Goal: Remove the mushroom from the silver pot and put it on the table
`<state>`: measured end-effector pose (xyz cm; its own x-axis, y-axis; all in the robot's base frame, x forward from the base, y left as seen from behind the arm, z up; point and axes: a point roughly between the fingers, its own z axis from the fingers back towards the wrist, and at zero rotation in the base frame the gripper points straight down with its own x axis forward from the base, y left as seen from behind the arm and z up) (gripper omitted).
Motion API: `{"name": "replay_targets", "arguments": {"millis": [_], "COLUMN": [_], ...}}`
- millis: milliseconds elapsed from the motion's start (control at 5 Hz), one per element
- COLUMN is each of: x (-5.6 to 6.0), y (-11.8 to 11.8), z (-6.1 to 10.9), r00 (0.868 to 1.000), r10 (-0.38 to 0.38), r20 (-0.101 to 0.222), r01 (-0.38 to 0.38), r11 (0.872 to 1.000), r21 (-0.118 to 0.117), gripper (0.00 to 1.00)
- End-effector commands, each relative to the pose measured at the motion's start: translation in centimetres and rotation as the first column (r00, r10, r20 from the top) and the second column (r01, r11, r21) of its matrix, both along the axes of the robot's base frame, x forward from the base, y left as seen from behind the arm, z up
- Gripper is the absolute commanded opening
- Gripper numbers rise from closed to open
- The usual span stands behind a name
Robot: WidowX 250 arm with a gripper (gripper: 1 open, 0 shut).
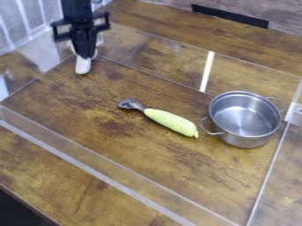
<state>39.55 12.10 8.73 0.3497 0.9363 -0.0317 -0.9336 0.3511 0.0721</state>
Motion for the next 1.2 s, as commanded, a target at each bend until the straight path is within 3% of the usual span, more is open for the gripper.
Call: {"name": "replay_targets", "arguments": {"millis": [0, 200, 400, 800, 1000], "x": [1.2, 3.1, 3.2, 1.5, 1.5], "y": [-1.1, -1.7, -1.1, -1.0, -0.5], "z": [7.2, 8.5, 7.5, 5.2, 4.0], "r00": [0.994, 0.993, 0.994, 0.997, 0.995], "r10": [-0.025, -0.040, -0.040, 0.024, 0.078], "r20": [0.110, 0.112, 0.102, 0.077, 0.060], "r01": [0.019, 0.038, 0.039, -0.025, -0.079], "r11": [0.998, 0.999, 0.999, 1.000, 0.997], "r21": [0.052, 0.024, 0.017, 0.013, 0.019], "gripper": [0.00, 0.00, 1.00, 1.00, 1.00]}}
